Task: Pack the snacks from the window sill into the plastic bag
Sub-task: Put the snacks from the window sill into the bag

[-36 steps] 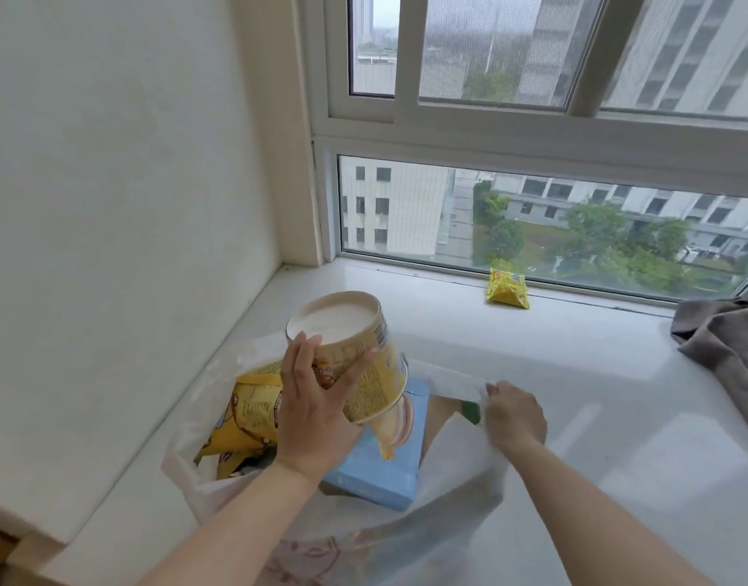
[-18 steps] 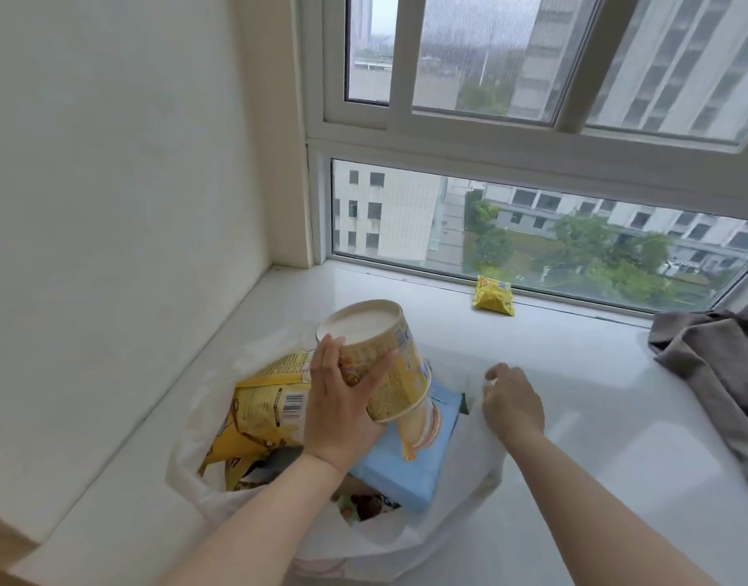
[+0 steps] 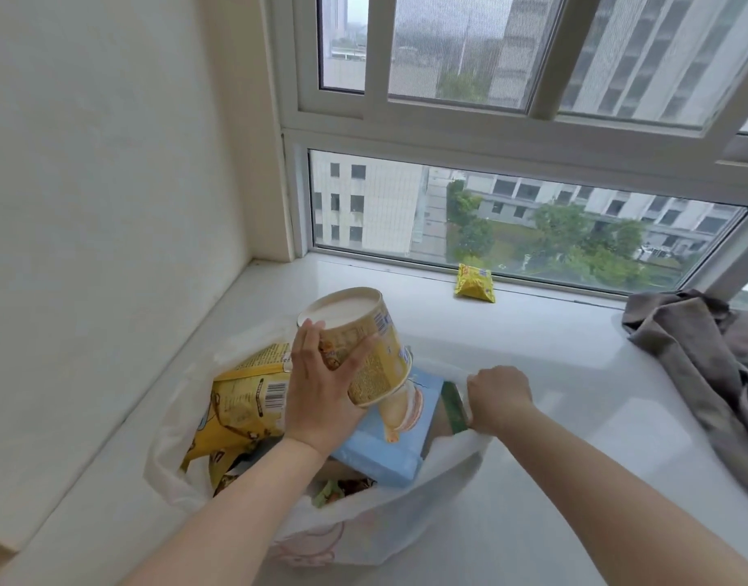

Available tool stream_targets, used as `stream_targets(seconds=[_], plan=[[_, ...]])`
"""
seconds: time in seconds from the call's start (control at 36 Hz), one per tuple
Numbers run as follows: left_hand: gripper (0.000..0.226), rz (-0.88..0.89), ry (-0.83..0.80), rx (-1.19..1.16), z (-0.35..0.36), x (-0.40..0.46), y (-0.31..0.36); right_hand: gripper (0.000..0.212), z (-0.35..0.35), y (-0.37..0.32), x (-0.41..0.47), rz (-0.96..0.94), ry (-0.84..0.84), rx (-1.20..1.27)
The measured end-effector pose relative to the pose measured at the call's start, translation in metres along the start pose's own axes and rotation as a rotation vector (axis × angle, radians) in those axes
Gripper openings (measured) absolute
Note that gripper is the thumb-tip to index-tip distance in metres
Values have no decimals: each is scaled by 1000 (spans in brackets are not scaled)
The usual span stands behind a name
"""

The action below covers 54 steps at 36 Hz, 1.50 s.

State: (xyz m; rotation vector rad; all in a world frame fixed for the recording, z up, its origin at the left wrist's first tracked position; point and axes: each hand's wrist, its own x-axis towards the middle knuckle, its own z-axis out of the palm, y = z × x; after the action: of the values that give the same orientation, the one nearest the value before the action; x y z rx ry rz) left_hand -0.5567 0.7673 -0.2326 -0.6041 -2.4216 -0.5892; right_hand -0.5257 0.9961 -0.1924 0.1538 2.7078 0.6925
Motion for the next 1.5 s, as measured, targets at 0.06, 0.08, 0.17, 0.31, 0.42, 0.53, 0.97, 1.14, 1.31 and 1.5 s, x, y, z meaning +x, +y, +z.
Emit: stream_targets(seconds=[0.06,0.08,0.17,0.31,0.42,0.53,0.97,1.14,1.31,1.5], plan=[[92,2,-5,0,1,0,-1,32,0,-1,2,89,-60,-46],[91,7,-6,1,1,0,-1,35,2,-2,1,129,-83,-68],[91,12,-6,1,2,1,1,36,17,-3,2,128,-86,-97],[93,11,-8,8,1,4,0,33,22,11,-7,144,-5,87],[91,3,-14,11,3,4,1,33,0,40,-14,331,195,506],[89,-32,-17,-10,2,6,2,31,-27,37,-15,373,336,792],[99,-82,-21,-190,-9,-7,2,68,-23,35,-4,517,182,1981],[104,-26,-22,-260,-20,-15,-8,58,-24,19,2,414,153,2120],[94,59,-13,-308,-28,-18,-10,60,-35,27,10,554,187,2178],[99,93,-103,-350,-24,-10,-9,62,-30,32,17,607,212,2129]])
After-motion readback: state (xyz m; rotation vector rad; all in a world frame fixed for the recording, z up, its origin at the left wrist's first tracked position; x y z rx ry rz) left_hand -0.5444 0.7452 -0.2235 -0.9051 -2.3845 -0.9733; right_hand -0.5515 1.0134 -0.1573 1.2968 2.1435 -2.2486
